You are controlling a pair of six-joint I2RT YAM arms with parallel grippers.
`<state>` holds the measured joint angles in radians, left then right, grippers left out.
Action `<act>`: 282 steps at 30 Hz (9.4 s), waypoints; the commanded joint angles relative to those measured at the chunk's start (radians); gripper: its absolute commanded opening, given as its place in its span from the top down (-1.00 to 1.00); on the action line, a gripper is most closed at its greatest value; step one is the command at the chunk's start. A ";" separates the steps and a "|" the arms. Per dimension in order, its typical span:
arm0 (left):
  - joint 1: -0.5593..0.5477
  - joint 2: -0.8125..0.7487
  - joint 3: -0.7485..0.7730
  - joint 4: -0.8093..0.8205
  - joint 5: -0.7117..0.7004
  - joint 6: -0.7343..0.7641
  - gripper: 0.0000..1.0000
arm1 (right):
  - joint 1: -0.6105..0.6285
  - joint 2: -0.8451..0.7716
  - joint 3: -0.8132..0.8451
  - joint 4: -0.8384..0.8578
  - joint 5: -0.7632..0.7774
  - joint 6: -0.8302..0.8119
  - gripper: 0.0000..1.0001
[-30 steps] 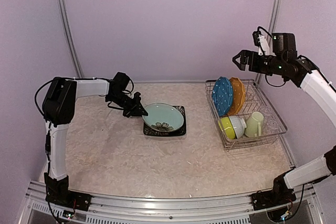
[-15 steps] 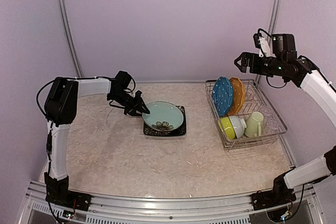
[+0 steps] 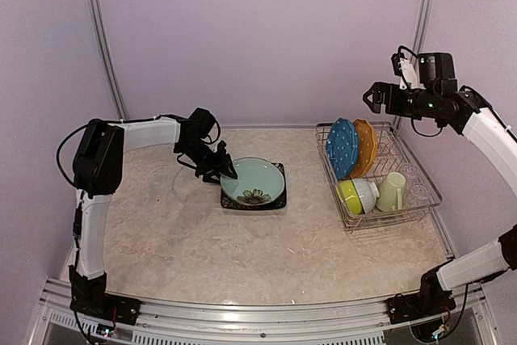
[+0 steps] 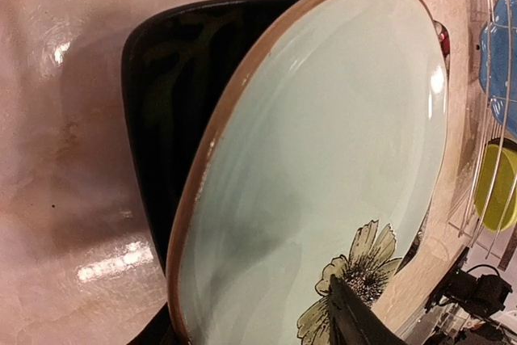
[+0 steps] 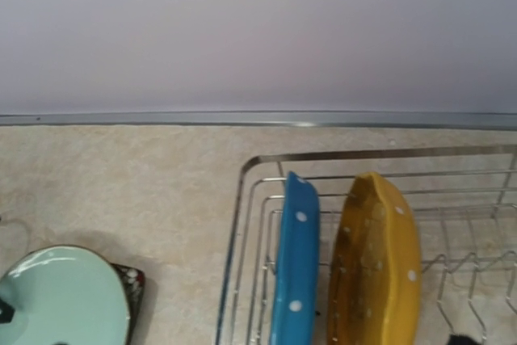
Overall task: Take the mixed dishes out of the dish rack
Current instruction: Place the plate on the plate, then grab the plate from the dish rack, then pass from the right arm to the left, then place the plate on the plate.
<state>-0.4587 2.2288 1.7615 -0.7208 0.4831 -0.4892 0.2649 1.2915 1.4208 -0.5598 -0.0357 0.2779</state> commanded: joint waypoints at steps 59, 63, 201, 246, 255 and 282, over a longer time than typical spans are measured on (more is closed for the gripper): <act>0.047 -0.470 -0.103 0.059 -0.323 0.079 -0.98 | -0.134 0.404 0.141 -0.183 0.006 -0.063 -0.44; 0.049 -0.468 -0.107 0.056 -0.329 0.083 -0.98 | -0.136 0.455 0.153 -0.157 -0.035 -0.063 -0.28; 0.057 -0.430 -0.150 0.300 0.377 -0.053 1.00 | 0.203 0.337 0.041 0.307 -0.601 0.176 -0.72; 0.099 -0.201 -0.166 0.025 0.201 0.063 1.00 | 0.197 0.254 0.044 0.193 -0.482 0.130 -0.98; 0.089 -0.172 -0.139 -0.004 0.136 0.061 0.99 | 0.197 0.246 0.040 0.187 -0.478 0.130 -0.98; 0.013 -0.196 -0.034 -0.214 -0.230 0.135 -0.48 | 0.198 0.228 0.030 0.200 -0.465 0.129 -0.99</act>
<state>-0.4488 2.0617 1.7279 -0.9039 0.3473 -0.3622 0.4683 1.5593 1.4570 -0.3531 -0.5175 0.4129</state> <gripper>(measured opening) 0.686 0.990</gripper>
